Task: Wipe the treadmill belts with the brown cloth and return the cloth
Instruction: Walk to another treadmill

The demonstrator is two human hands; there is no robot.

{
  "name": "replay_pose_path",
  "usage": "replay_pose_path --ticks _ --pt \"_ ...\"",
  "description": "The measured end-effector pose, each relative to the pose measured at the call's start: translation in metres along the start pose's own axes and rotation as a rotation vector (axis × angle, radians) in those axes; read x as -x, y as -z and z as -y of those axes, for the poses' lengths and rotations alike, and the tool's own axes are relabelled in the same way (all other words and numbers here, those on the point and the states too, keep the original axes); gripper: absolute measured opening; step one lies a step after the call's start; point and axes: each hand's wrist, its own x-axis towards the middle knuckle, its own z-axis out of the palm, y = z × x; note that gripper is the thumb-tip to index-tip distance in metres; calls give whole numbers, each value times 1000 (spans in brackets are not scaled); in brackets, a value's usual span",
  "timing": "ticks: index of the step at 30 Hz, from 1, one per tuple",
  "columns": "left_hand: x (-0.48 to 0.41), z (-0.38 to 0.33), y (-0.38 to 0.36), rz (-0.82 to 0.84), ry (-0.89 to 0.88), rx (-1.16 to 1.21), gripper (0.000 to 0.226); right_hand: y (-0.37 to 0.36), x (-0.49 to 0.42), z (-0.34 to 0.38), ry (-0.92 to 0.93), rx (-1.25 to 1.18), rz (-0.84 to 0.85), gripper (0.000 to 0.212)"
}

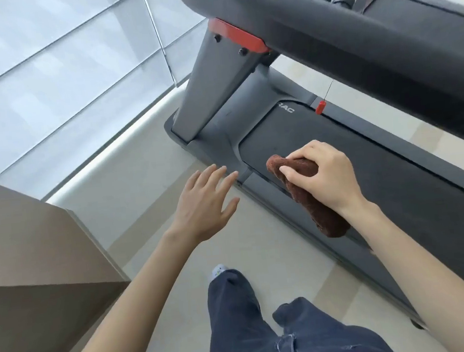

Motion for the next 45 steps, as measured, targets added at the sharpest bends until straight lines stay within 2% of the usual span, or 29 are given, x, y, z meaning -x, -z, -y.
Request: replay_pose_path --ticks 7,15,21,34,39,41,45 --pt "-57 96 -14 29 -169 -77 55 -60 -67 13 -30 88 -30 14" --pt "-131 127 -115 28 -282 -62 54 -141 -113 -66 -75 128 -53 16" --pt "-208 126 -238 -21 -360 -88 53 -220 -121 -182 -102 170 -36 18" --pt "-358 117 -554 -40 -395 -55 50 -398 -105 -464 -224 208 -135 14" --pt "-404 137 -634 -35 -343 -117 58 -455 -115 -539 -226 260 -156 15" --pt "-419 143 -652 -41 -339 -116 72 -473 -124 -564 -232 276 -176 15" --pt "-437 159 -678 -17 -256 -90 78 -510 -137 -603 -289 344 -179 19"
